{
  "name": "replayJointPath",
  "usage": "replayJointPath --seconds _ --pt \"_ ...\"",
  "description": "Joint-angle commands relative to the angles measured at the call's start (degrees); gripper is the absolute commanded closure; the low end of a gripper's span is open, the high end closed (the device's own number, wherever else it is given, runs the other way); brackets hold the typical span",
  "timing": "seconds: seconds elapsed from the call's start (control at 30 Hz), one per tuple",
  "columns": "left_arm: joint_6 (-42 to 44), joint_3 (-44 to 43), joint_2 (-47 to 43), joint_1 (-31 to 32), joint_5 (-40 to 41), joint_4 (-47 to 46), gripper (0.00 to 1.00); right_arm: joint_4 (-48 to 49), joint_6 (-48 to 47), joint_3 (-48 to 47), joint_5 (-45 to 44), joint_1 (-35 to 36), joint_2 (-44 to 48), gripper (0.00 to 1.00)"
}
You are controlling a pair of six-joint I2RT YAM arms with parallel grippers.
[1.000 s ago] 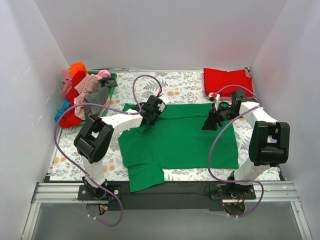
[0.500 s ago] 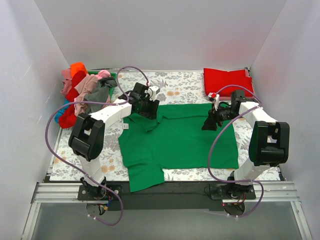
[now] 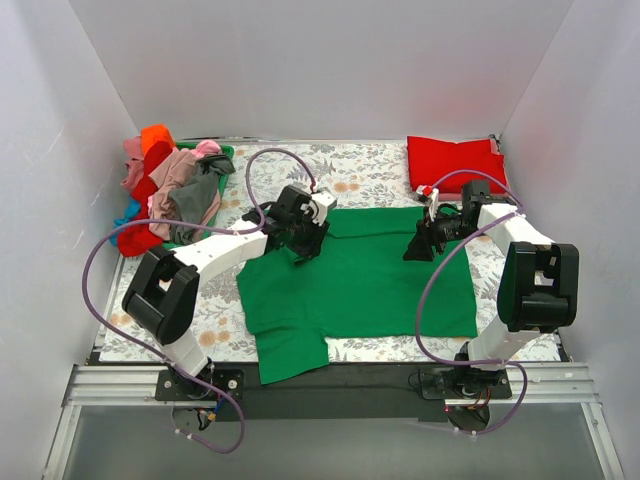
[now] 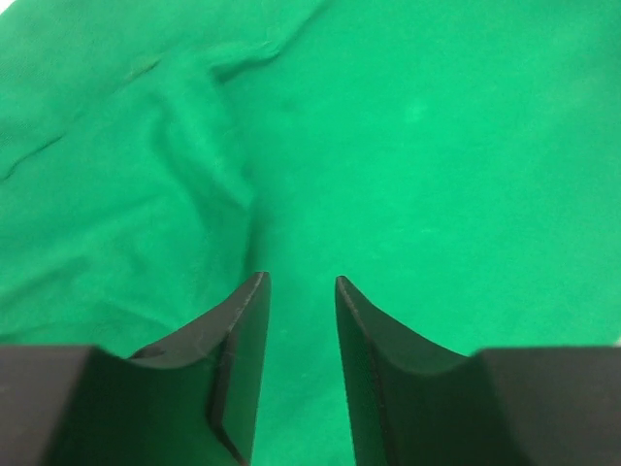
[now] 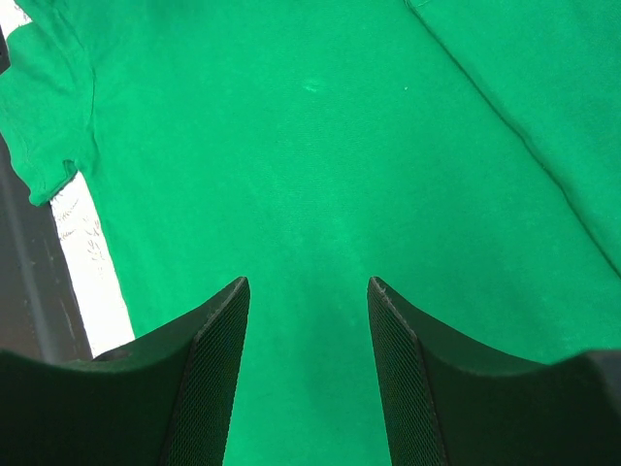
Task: Fold and stack the t-shirts
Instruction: Fold the tshirt
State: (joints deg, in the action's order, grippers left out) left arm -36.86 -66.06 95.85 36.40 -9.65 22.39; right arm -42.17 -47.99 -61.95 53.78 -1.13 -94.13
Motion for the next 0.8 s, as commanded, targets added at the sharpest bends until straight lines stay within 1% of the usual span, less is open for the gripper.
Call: replayJointPath --seconds 0.0,0.03,0.07,0.1,0.17,0.27,0.4,0.6,0.77 --pt "0.74 1.29 0.64 0.86 11.12 -1.30 0.67 0.07 -0.27 0.78 1.50 -0.28 -0.79 0.41" --pt "0.91 2.07 1.35 1.82 13.06 -1.56 0.66 -0.01 -0.27 0.78 1.42 -0.28 -0.79 0.41" --pt "0.91 2.43 1.70 2.35 16.99 -1.91 0.65 -0.10 -0.27 0.87 1.42 -0.28 -0.88 0.41" --pt "0.91 2.78 1.97 2.79 18.77 -2.44 0.63 -0.02 -0.27 0.87 1.42 -0.28 -0.97 0.41" --pt "0.91 3.92 2.49 4.02 24.47 -4.54 0.62 -0.01 -0.35 0.87 1.42 -0.28 -1.06 0.41" --pt "1.53 4.45 3.81 4.90 28.18 -7.18 0.61 -0.10 -0.35 0.87 1.50 -0.28 -1.06 0.41" --pt "2.14 3.84 5.66 5.61 30.04 -9.12 0.62 -0.10 -0.35 0.87 1.68 -0.28 -1.06 0.41" --pt "3.11 3.31 7.86 5.70 31.36 -9.73 0.68 -0.19 -0.44 0.96 1.94 -0.28 -1.15 0.41" --pt "3.81 4.01 9.53 5.70 30.39 -9.82 0.67 -0.19 -0.62 1.05 1.68 -0.28 -1.23 0.41"
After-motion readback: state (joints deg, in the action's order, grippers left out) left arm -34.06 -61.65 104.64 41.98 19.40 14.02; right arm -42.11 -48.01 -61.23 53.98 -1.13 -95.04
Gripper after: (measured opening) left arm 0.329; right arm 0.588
